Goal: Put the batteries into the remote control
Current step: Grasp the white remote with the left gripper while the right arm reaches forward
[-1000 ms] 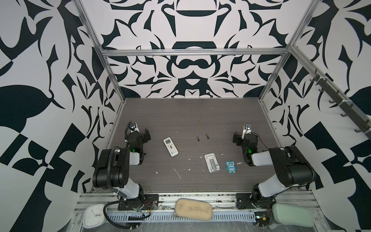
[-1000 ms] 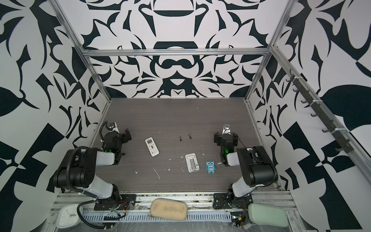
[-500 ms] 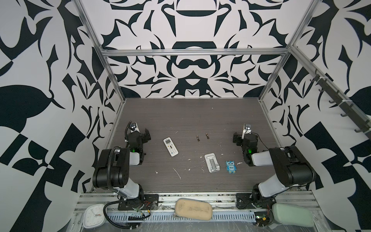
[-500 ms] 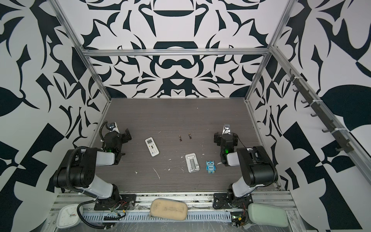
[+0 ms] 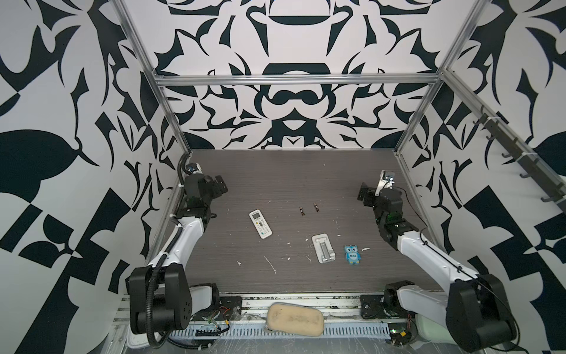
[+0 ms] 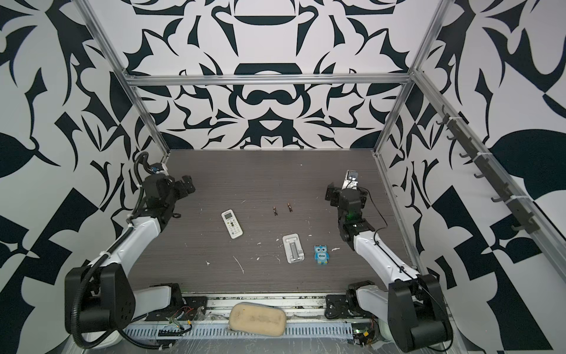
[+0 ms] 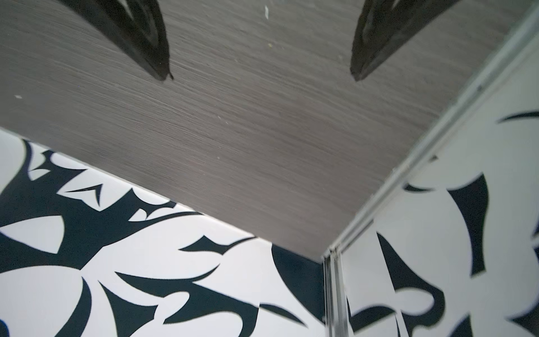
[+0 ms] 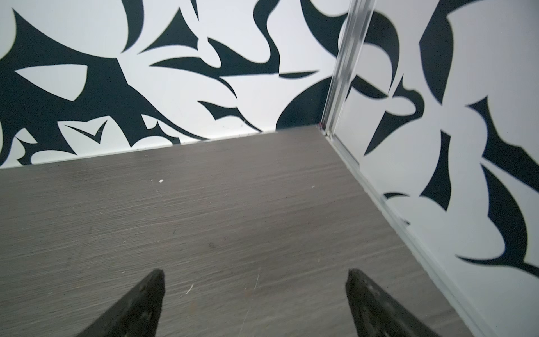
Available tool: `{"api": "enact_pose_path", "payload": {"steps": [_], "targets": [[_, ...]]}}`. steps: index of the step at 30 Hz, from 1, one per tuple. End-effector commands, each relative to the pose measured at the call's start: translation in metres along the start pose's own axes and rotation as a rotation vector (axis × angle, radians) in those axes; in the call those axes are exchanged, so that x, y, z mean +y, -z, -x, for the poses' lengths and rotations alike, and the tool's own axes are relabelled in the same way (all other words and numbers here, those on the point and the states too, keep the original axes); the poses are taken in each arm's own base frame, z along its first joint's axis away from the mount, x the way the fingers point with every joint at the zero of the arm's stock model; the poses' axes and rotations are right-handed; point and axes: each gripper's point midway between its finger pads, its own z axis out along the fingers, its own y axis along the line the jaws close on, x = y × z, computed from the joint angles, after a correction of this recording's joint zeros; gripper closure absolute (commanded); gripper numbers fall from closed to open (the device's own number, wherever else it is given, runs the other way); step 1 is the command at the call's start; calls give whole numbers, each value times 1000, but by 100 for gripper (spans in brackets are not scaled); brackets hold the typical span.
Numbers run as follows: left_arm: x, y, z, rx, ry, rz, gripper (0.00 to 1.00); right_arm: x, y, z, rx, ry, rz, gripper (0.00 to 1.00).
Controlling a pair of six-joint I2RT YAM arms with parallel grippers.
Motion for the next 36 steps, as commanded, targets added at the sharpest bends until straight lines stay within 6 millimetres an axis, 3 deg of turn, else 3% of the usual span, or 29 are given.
{"api": "enact_pose_path", "payload": {"steps": [1,5,8,10,14,20,26,36], "targets": [[-12,17,-78,428,181,11,1,13,11,-27,239,-5,-38,0],[-61,27,-90,546,221,-68,1,94,27,-22,312,115,255,0],[-87,23,-111,647,153,-56,1,140,43,-24,355,249,402,0],[-90,17,-125,696,127,0,1,155,48,-32,388,302,450,2],[-91,7,-150,754,98,87,1,171,52,-45,432,322,532,3],[-84,16,-179,831,-27,254,0,181,54,-42,480,461,590,0],[-92,11,-204,890,46,245,0,190,65,-56,529,437,663,0],[-81,-5,-236,924,100,307,4,195,85,-67,594,426,756,0]]}}
